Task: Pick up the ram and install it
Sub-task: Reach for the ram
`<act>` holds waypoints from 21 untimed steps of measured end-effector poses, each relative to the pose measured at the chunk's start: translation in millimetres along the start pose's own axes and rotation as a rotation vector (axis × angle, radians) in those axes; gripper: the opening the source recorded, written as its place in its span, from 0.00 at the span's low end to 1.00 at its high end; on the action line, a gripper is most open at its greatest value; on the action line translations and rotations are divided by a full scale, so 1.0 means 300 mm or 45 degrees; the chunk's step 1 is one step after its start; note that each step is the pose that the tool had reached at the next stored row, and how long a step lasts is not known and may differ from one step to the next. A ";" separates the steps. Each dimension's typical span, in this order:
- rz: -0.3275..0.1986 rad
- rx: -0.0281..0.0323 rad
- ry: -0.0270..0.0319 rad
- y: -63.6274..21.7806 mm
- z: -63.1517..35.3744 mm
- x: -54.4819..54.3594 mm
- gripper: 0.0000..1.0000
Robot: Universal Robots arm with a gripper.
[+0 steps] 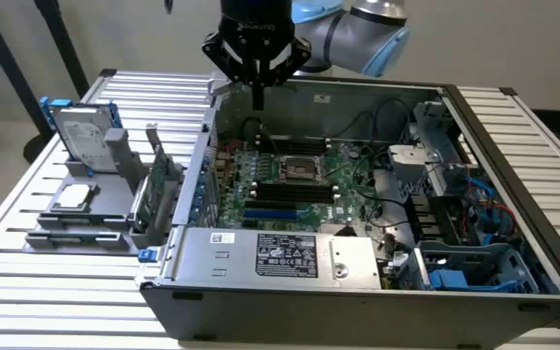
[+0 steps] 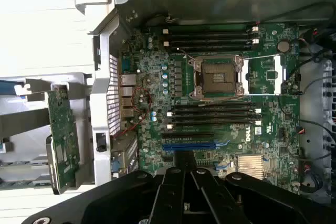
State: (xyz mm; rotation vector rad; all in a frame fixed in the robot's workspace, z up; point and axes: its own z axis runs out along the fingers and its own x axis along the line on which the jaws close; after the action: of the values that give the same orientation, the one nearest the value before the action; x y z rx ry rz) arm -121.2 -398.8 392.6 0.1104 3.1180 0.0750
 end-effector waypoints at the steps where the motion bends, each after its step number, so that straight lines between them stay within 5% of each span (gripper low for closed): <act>1: 0.000 0.0000 0.0000 0.000 0.000 0.000 0.11; 14: 0.000 0.0001 0.0000 0.000 0.000 0.001 0.11; 21: 0.000 0.0001 -0.0001 -0.023 -0.002 0.084 0.11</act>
State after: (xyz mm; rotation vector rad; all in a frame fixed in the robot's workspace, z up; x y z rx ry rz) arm -146.7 -403.8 392.5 0.1104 3.1180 0.0750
